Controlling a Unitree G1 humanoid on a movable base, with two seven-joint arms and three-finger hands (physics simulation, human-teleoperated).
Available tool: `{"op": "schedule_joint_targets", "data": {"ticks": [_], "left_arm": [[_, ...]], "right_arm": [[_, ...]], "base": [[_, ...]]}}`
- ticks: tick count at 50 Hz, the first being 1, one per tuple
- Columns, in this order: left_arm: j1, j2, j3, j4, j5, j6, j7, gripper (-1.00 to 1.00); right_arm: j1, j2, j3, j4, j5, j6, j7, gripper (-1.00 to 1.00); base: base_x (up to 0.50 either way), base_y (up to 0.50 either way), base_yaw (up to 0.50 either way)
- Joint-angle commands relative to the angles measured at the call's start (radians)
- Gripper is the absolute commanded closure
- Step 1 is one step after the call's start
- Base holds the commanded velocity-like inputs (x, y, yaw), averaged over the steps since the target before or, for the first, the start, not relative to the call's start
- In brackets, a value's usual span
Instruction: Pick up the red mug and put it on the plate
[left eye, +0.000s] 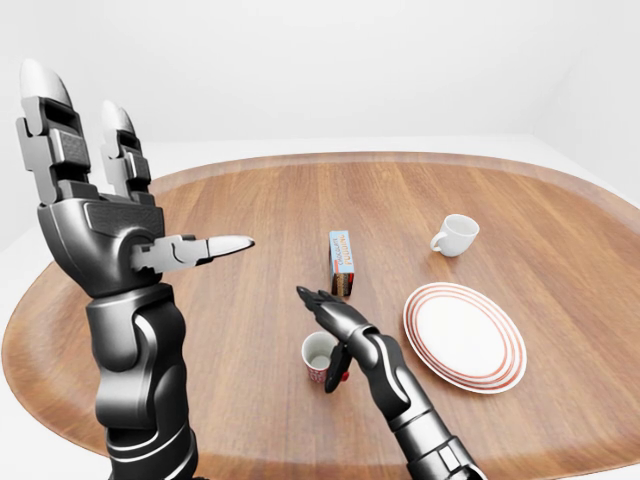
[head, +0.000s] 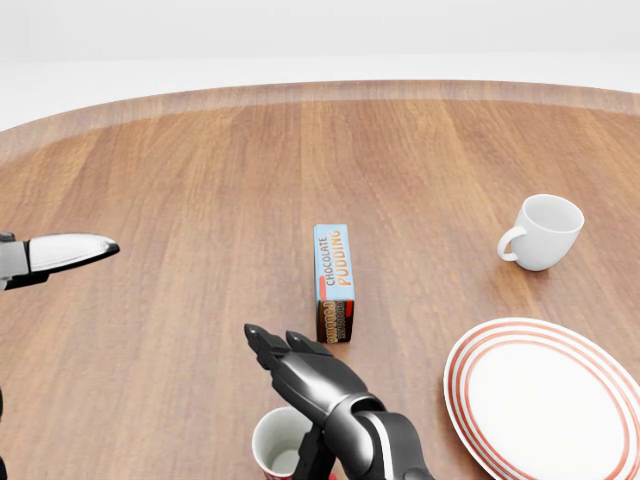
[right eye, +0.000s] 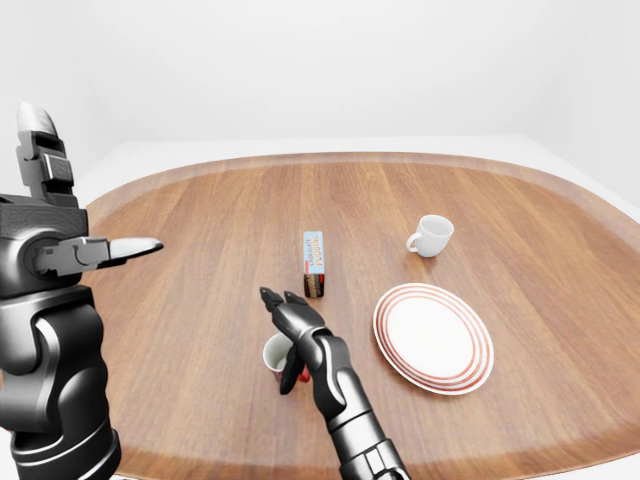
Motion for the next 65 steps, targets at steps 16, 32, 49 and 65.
{"op": "schedule_joint_targets", "data": {"ticks": [16,32,49,65], "left_arm": [[0.008,-0.008,-0.004,-0.011,0.007,0.0,-0.006,-1.0],[0.018,-0.011,-0.007,0.002,0.015,0.0,-0.01,-1.0],[0.022,-0.01,-0.002,-0.011,0.004,0.0,-0.006,-1.0],[0.01,-0.004,0.003,-0.008,-0.001,0.0,-0.003,-1.0]], "right_arm": [[-0.064,0.042,0.0,0.183,-0.01,0.0,-0.048,-1.0],[-0.048,0.031,-0.004,0.215,0.013,0.0,-0.049,1.0],[-0.075,-0.004,-0.052,0.031,0.032,0.0,0.034,1.0],[-0.209,-0.088,-0.155,-0.27,0.018,0.0,0.233,1.0]], "base": [[0.0,0.0,0.0],[0.0,0.0,0.0],[0.0,0.0,0.0],[0.0,0.0,0.0]]}}
